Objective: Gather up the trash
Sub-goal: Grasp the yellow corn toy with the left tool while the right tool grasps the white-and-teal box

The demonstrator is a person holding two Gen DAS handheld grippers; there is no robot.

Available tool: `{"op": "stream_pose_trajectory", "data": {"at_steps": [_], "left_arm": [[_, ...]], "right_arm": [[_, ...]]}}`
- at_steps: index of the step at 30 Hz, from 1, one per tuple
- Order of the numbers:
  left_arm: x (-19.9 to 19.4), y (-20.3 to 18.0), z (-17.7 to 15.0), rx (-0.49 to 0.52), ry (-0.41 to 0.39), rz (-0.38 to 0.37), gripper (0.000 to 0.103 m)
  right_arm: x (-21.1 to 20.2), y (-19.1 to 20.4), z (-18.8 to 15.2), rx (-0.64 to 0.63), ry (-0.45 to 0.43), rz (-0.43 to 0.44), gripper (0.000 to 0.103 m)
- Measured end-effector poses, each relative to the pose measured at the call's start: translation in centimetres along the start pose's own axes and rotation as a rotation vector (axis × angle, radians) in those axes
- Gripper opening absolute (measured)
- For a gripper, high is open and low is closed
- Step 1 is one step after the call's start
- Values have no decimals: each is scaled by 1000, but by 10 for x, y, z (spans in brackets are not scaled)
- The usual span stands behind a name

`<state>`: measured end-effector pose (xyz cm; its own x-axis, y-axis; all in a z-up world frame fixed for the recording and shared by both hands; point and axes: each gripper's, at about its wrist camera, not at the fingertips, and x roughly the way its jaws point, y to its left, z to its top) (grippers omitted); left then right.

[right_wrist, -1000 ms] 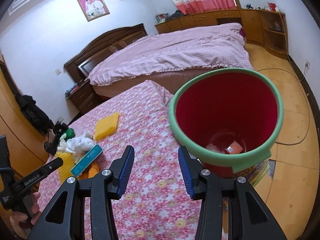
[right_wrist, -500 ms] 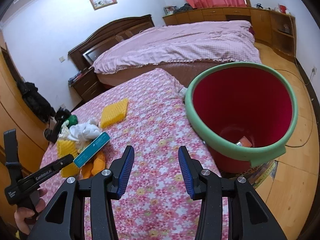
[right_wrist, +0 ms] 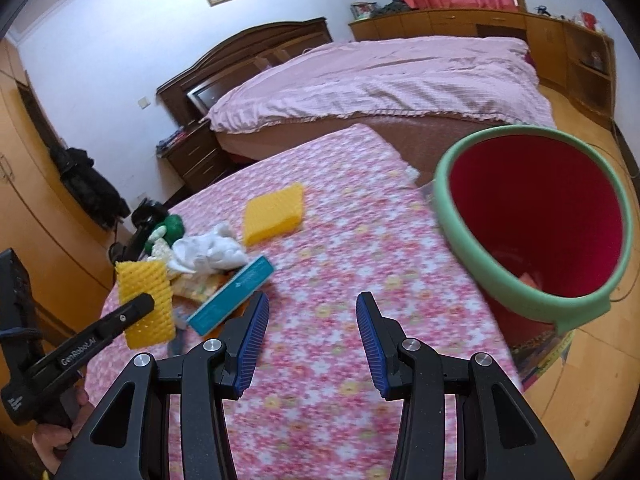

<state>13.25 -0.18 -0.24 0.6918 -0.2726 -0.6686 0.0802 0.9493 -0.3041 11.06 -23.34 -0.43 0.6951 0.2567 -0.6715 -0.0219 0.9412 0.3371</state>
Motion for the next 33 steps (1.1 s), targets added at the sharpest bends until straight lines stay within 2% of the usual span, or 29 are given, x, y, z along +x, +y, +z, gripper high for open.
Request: {"op": "stream_pose_trajectory", "data": {"at_steps": [5,10,17,25,27,29,33], "left_arm": [[-11,21,1,-30,-37,42,11],[-12,43,0,-85,-40,57,11],[-9,60,-4,-120,-39,49,11],[-6,70,-7,-144,-39,18,11],[-6,71,-7,-145,-36,12,11],[-5,72,-8,-148,-34,6,11],[-3,73,-9,-157,-31,1,11]], "right_arm": [[15,20,0,-10,37,39,47],[35,33,3,45,99,115,47],[60,50,5,57,142,100,47],[80,50,5,98,165,74,46],[82,49,7,105,161,79,37],[84,48,9,110,161,92,32],[84,49,9,108,153,100,30]]}}
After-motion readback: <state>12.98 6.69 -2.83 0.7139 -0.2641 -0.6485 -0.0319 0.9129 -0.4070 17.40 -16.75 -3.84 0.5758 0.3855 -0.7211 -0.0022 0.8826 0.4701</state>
